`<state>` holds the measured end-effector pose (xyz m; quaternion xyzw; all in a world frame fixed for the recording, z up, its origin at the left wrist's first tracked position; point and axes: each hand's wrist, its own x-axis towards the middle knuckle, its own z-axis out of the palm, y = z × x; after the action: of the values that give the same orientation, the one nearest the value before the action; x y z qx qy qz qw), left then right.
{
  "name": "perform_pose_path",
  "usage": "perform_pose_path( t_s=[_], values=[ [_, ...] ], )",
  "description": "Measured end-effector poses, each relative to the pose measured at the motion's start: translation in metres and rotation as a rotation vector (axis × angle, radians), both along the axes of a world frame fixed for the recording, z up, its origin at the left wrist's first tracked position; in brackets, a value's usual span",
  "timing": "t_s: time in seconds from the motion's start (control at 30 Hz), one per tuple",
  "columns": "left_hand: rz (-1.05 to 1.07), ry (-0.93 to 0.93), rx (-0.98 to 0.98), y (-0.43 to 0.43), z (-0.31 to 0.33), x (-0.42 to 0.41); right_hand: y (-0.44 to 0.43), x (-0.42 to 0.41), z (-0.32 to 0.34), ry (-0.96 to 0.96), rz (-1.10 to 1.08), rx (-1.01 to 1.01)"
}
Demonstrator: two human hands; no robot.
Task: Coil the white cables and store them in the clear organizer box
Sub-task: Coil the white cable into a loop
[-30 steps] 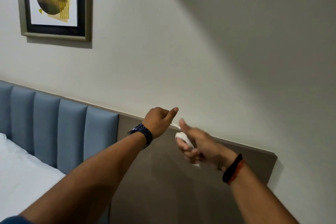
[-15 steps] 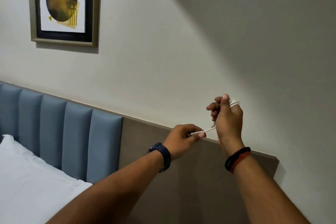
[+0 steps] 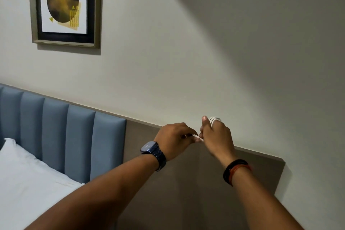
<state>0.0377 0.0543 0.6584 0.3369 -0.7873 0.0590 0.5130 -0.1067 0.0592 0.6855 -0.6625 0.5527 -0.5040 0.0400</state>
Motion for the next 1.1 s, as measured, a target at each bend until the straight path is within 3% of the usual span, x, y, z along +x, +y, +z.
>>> perform_pose_path(
  t_s=[0.1, 0.17, 0.23, 0.4, 0.47, 0.57, 0.63, 0.7, 0.87, 0.97, 1.1],
  values=[
    [-0.005, 0.050, 0.012, -0.004, -0.002, 0.006, -0.002, -0.001, 0.000, -0.243, 0.095, 0.102],
    [-0.005, 0.048, 0.009, -0.006, -0.003, 0.007, -0.003, -0.002, 0.000, -0.293, 0.121, 0.135],
    [0.000, 0.040, 0.008, -0.008, -0.003, 0.007, -0.004, -0.002, -0.002, -0.240, 0.124, 0.158],
    [-0.007, 0.017, 0.010, -0.011, -0.007, 0.006, -0.003, 0.005, -0.015, 0.148, -0.040, 0.102],
    [-0.068, 0.047, 0.033, -0.010, -0.008, 0.003, -0.002, 0.007, -0.017, 0.153, -0.080, 0.072],
    [-0.151, 0.241, 0.182, -0.009, -0.005, 0.002, 0.001, 0.002, -0.012, -0.228, 0.111, 0.205],
    [-0.172, 0.330, 0.383, -0.011, -0.001, 0.005, 0.005, -0.003, -0.009, -0.537, 0.343, 0.334],
    [-0.274, 0.350, 0.612, -0.011, 0.002, 0.006, 0.009, -0.008, -0.006, -0.687, 0.528, 0.434],
    [-0.508, 0.349, 0.921, -0.005, 0.002, -0.004, 0.016, -0.014, 0.001, -0.847, 0.987, 0.510],
    [-0.539, 0.412, 0.918, -0.004, 0.004, -0.007, 0.017, -0.022, 0.001, -0.913, 1.132, 0.520],
    [-0.556, 0.497, 0.880, -0.005, 0.005, -0.010, 0.016, -0.028, 0.001, -0.896, 1.151, 0.537]
  ],
)
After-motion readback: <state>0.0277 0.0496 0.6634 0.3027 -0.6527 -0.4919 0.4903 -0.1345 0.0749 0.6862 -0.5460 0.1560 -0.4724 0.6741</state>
